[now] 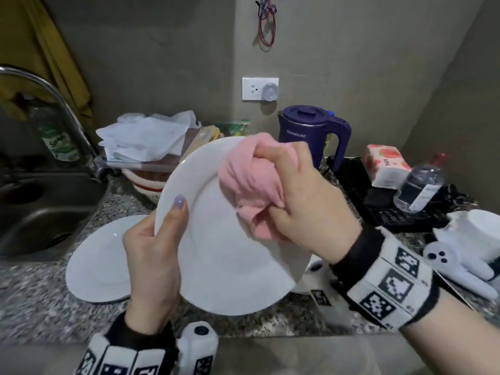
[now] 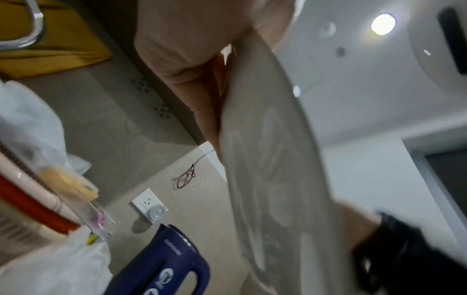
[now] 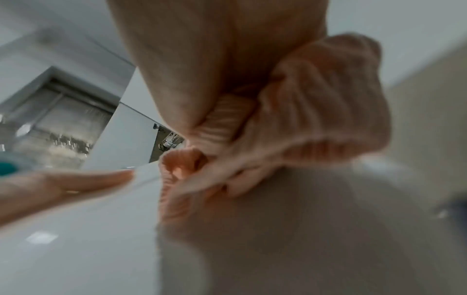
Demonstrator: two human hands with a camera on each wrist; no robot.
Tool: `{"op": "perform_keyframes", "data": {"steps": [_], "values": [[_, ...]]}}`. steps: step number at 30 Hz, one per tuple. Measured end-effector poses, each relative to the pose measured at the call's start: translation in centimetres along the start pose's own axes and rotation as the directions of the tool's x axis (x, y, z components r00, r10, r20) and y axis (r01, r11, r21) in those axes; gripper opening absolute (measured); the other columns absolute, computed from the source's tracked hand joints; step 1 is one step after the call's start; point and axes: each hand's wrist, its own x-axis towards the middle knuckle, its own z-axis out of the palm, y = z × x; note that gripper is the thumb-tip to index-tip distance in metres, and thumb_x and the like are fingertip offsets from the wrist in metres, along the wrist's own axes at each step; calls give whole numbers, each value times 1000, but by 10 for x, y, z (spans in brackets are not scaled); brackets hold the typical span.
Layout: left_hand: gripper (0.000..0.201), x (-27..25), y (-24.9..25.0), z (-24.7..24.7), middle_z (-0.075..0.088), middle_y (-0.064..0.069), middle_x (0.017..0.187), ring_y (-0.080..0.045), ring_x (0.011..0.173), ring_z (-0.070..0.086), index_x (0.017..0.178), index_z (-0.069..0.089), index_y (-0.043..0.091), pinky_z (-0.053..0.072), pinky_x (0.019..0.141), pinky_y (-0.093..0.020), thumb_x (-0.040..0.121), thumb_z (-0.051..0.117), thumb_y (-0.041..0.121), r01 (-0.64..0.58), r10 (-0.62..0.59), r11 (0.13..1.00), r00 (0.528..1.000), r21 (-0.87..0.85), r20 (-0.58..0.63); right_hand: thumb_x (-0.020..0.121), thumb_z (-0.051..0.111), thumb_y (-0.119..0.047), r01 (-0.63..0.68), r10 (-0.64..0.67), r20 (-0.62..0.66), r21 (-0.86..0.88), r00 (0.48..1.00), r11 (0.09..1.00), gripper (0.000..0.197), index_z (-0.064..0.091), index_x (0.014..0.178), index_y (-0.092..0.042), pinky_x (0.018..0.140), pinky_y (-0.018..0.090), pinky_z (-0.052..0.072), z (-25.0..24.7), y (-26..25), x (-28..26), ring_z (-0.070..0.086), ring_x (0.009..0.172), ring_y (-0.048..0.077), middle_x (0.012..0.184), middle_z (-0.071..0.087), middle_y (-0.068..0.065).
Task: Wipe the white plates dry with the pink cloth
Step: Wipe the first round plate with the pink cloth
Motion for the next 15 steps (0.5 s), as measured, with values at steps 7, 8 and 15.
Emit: {"op": "perform_keyframes", "data": {"steps": [7,8,15], "values": [[28,-2,3,14,61,6,69,-10,68,53,66,68,15,47,63,-25,92,62,21,-11,12,1000,993,7,-121,78,55,-22,-87,-2,347,241,938,966,65,17,127,-41,67,32,36,25,-44,-67,52,94,27,111,23,-7],[29,-3,2,13,55,2,65,-10,64,48,66,62,10,44,59,-24,92,63,23,-10,16,999,993,46,-121,77,55,-22,-37,-81,375,299,923,954,66,17,127,-43,67,31,34,30,-58,-69,50,93,26,111,23,-7],[17,-4,11,5,76,7,89,-11,84,69,94,74,13,57,75,-28,95,58,16,-51,41,997,988,-62,-151,73,59,-25,-215,213,140,6,967,976,64,26,126,-39,52,29,30,21,21,-66,51,94,27,114,27,-5]]}}
